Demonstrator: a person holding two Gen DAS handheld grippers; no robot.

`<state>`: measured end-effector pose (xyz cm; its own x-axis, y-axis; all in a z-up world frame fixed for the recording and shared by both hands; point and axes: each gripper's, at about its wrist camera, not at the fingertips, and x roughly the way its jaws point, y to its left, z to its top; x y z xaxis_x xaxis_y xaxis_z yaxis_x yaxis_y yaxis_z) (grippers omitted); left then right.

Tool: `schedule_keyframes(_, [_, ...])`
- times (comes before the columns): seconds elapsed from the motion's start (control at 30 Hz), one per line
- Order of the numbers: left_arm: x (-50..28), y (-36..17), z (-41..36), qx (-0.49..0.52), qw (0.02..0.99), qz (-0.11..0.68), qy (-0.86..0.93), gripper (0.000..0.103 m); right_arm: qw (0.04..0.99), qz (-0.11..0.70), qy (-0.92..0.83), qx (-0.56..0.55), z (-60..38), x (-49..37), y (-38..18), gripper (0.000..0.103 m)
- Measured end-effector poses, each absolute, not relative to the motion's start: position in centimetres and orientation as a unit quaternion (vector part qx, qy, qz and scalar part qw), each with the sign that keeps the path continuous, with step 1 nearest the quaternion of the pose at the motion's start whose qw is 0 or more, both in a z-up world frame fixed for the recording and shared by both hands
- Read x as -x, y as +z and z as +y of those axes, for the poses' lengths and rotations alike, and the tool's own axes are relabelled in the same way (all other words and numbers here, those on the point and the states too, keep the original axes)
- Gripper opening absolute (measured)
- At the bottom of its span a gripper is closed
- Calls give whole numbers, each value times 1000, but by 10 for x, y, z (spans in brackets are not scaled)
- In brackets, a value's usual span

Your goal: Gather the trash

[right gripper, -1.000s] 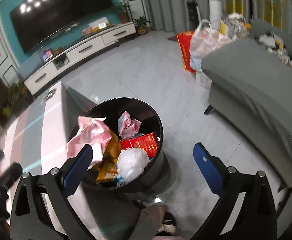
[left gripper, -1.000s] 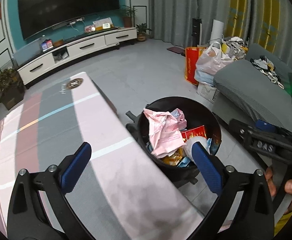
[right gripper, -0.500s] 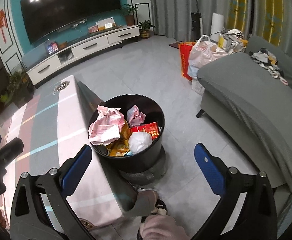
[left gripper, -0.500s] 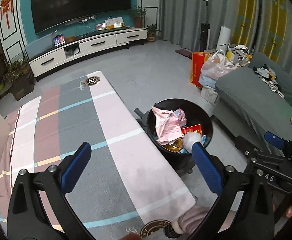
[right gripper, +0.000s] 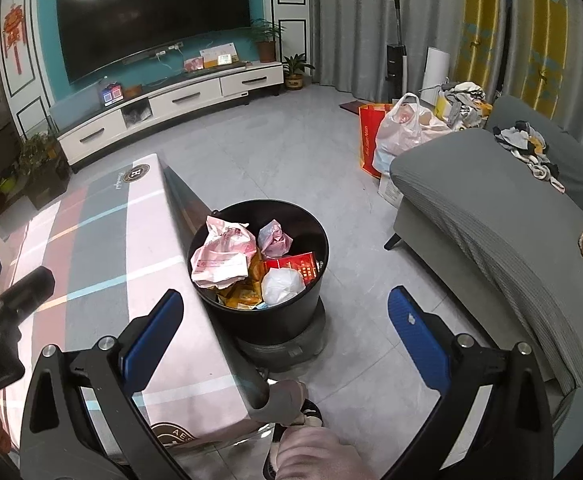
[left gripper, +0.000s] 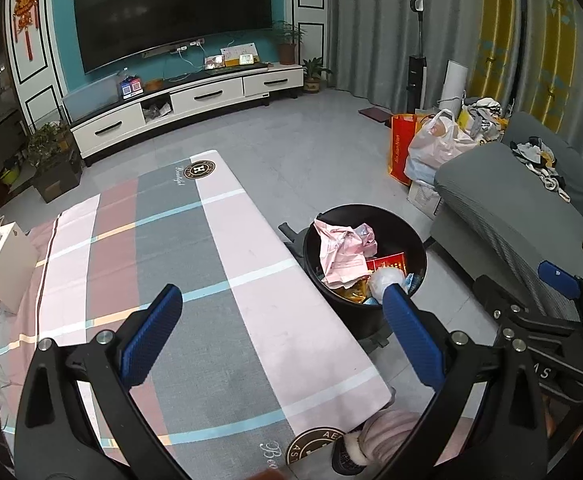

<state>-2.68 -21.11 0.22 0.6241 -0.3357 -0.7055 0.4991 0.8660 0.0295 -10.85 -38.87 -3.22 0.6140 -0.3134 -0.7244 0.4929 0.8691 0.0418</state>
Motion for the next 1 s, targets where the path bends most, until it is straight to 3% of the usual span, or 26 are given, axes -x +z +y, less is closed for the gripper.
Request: schedule_keyframes(1.0, [24,1,-203,-110,899,363,-218,100,892,375,-225,-116,-385,106,-27,100])
